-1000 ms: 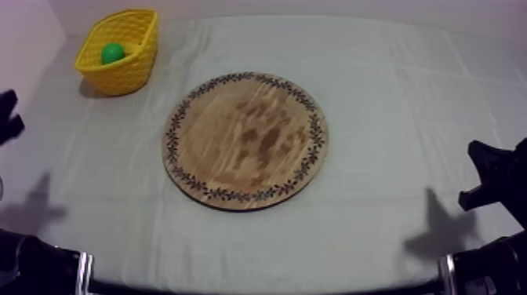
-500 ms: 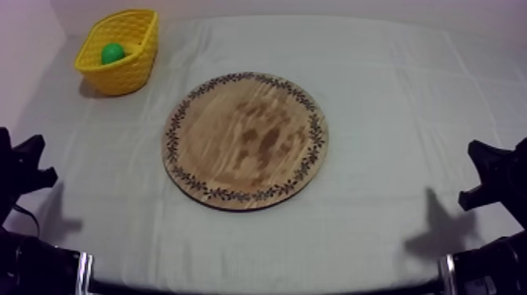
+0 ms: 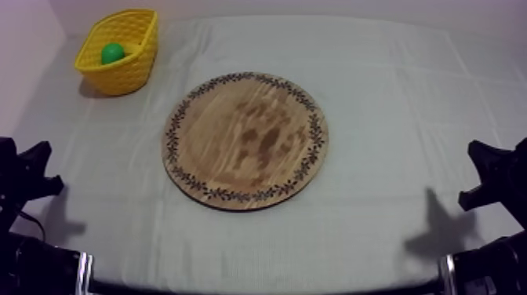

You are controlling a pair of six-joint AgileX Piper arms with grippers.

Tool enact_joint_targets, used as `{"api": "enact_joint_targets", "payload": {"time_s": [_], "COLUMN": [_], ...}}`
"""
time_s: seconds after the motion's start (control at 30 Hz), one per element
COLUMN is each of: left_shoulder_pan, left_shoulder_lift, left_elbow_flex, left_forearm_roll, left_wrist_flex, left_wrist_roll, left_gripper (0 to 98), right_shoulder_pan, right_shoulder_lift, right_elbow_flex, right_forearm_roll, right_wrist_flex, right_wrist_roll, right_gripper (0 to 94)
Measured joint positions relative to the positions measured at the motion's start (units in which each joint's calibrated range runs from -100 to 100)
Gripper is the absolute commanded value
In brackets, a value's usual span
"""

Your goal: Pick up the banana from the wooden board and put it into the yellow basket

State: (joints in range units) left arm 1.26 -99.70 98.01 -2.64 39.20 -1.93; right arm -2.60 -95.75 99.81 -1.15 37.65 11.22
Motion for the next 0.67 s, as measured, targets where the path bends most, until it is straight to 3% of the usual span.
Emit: {"api": "enact_joint_targets", "payload": {"time_s": [0.67], "left_shoulder_pan": [-2.2], "left_shoulder_lift": [0.0], "left_elbow_flex": [0.1], "left_forearm_roll": [0.10], "left_wrist_flex": [-0.3], "left_wrist_roll": [-0.3], "left_gripper": [0.0], "right_shoulder_pan": [0.0], "right_shoulder_lift": [0.0], "right_elbow_flex": [0.0], "right_forearm_roll": [0.0], "right_wrist_flex": [0.0], "right_wrist_roll": [0.0], "right_gripper": [0.3]}}
